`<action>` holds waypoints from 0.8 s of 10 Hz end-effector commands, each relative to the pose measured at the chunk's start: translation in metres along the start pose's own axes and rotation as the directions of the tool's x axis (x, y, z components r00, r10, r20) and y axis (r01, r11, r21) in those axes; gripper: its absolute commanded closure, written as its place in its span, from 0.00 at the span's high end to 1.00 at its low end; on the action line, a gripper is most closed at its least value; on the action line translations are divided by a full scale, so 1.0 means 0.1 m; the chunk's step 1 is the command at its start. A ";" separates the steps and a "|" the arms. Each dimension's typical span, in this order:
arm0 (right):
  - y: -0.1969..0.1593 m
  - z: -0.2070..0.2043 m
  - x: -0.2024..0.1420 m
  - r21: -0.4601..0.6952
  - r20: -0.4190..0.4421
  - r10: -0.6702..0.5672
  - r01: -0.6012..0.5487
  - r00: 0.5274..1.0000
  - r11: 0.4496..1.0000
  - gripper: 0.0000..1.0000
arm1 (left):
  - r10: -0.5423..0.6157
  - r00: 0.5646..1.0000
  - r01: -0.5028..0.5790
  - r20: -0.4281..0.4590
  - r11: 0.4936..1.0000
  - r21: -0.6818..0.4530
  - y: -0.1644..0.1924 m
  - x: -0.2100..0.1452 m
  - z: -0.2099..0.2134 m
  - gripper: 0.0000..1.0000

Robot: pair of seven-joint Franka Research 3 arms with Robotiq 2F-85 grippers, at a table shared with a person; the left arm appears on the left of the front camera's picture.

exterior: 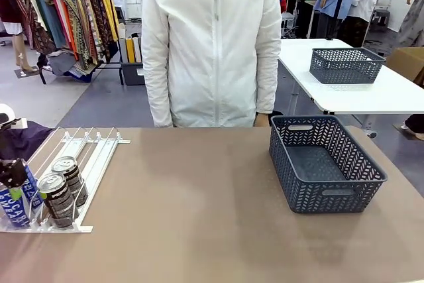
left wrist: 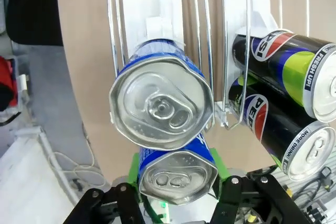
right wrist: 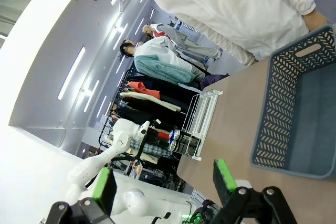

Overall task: Retrieve and store the cans from the dispenser.
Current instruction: Pick up one can from the Automatic Can Dispenser and place it in the middle of the table.

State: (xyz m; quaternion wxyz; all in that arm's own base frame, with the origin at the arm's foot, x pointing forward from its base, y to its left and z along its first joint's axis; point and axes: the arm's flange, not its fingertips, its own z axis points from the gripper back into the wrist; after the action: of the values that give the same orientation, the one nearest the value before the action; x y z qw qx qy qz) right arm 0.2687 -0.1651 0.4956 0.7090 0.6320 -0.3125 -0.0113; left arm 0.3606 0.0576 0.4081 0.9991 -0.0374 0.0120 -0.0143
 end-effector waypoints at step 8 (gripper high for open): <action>0.04 -0.02 0.03 0.020 0.019 0.004 -0.004 1.000 1.000 1.00 | -0.112 0.990 0.113 0.084 0.994 -0.007 -0.05 -0.37 0.70 0.00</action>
State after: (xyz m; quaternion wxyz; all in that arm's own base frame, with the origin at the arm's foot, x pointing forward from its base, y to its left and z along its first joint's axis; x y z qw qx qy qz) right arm 0.2688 -0.1651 0.4954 0.7090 0.6321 -0.3124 -0.0115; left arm 0.3469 0.0572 0.4399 0.9987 -0.0375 -0.0102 -0.0328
